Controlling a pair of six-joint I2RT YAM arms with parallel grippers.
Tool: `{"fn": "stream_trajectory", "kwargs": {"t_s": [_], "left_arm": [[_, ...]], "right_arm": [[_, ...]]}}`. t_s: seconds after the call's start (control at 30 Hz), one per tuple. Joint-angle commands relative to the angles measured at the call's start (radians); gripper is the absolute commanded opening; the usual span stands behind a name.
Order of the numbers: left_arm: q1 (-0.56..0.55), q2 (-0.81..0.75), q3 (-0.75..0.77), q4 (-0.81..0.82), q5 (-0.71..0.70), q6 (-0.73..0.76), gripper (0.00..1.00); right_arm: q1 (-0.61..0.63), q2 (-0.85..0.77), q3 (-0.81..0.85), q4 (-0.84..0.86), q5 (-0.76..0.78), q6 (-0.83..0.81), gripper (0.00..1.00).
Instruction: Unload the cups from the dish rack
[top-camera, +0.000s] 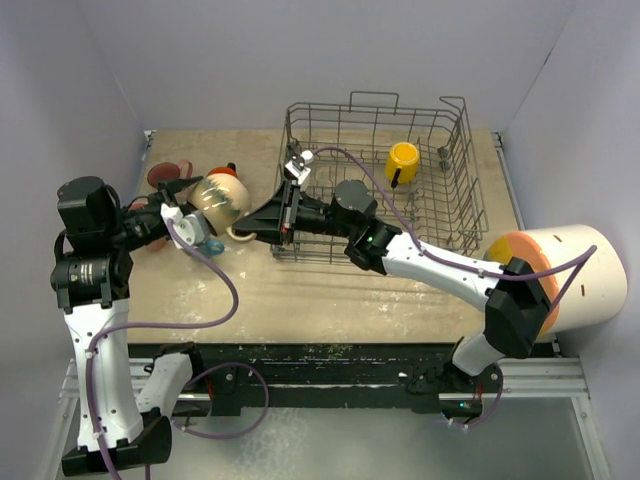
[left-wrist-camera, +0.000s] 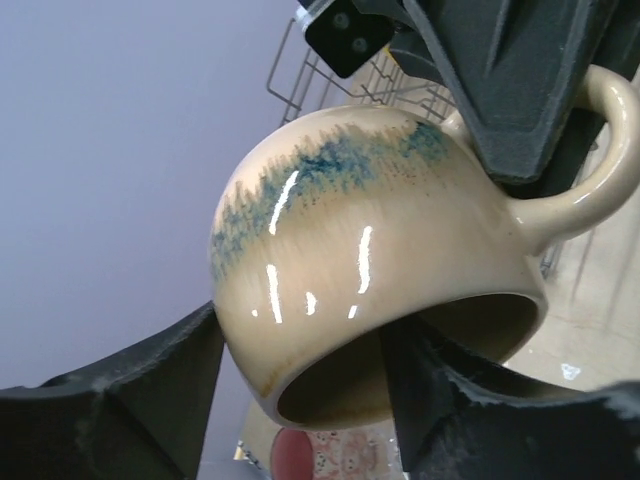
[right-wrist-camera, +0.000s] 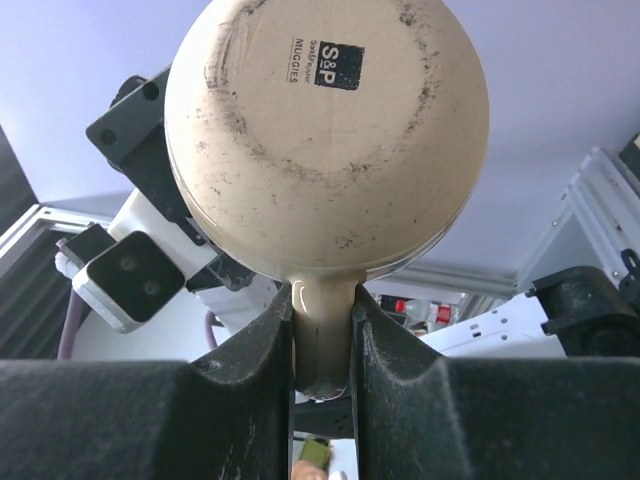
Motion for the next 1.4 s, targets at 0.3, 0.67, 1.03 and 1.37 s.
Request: {"fn": "stream_trajectory", "kwargs": {"t_s": [0.3, 0.67, 1.03, 1.37], "left_arm": [[-0.004, -0.043, -0.035, 0.192, 0.022, -0.111, 0.0], [-0.004, 0.085, 0.047, 0.054, -0.115, -0.096, 0.0], [-0.097, 0.274, -0.011, -0.265, -0.338, 0.098, 0.0], [-0.34, 0.365, -0.24, -0.043, -0.656, 0.069, 0.0]], "right_arm": [[0.055, -0.011, -0.035, 0.331, 0.036, 0.119, 0.24], [-0.079, -0.212, -0.045, -0.382, 0.097, -0.287, 0.88], [-0.483, -0.377, 0.05, -0.998, 0.247, -0.695, 0.97], [-0.567, -0.325, 0.192, -1.166, 0.393, -0.824, 0.98]]}}
